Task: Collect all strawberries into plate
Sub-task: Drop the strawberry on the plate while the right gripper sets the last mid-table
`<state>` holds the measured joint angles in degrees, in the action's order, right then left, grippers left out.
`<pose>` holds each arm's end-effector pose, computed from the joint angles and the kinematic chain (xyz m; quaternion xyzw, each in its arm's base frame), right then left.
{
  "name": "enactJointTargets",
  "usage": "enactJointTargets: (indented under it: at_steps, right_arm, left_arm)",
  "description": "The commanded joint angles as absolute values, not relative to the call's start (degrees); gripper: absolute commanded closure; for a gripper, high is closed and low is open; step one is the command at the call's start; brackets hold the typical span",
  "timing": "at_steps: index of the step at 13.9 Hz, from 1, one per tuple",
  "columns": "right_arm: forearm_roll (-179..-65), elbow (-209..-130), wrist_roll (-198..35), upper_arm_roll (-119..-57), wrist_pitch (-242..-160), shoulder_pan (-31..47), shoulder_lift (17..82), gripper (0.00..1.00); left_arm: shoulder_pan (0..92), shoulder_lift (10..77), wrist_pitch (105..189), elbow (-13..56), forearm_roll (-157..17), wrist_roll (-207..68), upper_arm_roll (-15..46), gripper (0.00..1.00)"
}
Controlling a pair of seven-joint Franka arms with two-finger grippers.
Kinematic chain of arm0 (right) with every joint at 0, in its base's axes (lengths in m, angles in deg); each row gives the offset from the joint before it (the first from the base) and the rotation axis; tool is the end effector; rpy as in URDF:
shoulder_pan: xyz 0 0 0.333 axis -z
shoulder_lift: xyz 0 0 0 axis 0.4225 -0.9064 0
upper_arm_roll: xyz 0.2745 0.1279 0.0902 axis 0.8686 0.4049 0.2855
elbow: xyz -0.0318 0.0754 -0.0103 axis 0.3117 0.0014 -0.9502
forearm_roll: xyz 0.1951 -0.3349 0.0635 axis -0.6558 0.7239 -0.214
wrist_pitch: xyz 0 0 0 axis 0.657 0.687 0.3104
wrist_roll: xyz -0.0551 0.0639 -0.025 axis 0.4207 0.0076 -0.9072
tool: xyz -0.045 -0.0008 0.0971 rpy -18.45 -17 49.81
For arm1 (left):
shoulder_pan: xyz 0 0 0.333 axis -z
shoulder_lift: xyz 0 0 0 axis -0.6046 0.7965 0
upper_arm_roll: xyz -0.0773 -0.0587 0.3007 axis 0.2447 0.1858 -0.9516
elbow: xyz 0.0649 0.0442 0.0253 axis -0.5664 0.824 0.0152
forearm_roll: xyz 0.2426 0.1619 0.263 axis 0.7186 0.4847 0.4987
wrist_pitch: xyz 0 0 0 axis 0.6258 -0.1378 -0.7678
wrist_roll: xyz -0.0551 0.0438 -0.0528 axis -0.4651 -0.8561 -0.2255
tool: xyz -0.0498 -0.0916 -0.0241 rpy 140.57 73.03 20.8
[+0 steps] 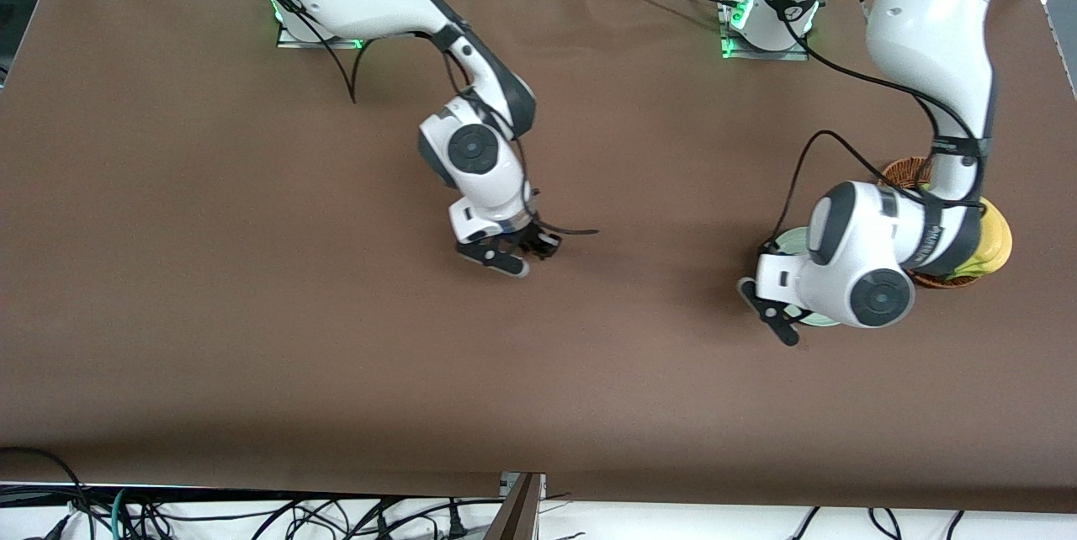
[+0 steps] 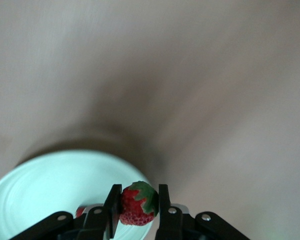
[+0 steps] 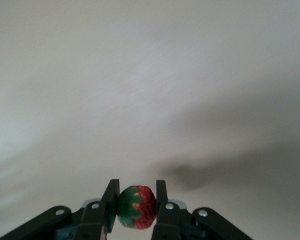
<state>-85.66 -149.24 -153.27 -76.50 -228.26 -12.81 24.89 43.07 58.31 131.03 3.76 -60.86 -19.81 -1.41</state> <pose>0.5612 0.5117 0.2342 -0.9645 0.2242 -0.0420 0.1333 0.6741 -0.0827 0.2539 0.8885 -0.4188 -0.1768 0.0621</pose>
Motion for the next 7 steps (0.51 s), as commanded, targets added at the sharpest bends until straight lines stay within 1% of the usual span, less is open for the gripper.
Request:
enactJointTargets:
  at_steps: [1, 2, 4, 5, 6, 7]
  right_arm:
    - [-86.38, -141.2, -160.19, -77.06, -235.62, -16.75, 16.82, 1.0]
    - [-86.38, -141.1, -161.07, -77.06, -238.44, -17.63, 15.85, 1.0]
    - [-86.38, -141.02, -162.92, -77.15, -240.48, -18.6, 14.88, 1.0]
    - [-86.38, -141.1, -163.19, -77.15, -241.27, -18.86, 14.53, 1.0]
    - [-86.38, -141.1, -163.19, -77.15, -241.89, -18.95, 14.35, 0.85]
    - [-86.38, -141.1, -163.1, -77.15, -241.98, -18.96, 14.35, 0.62]
  left_arm:
    - [39.15, 57.09, 133.67, 8.17, -58.1, -12.82, -0.73, 0.99]
    - [38.79, 57.09, 135.95, 9.66, -58.09, -10.87, -0.72, 0.99]
    - [37.99, 57.09, 140.08, 12.73, -58.0, -9.71, -0.64, 0.97]
    - [37.99, 57.09, 141.93, 13.53, -58.0, -9.62, -0.64, 0.9]
    - [37.99, 57.0, 142.47, 13.97, -58.09, -9.54, -0.64, 0.66]
    - [37.9, 56.83, 142.82, 14.24, -58.0, -9.36, -0.55, 0.01]
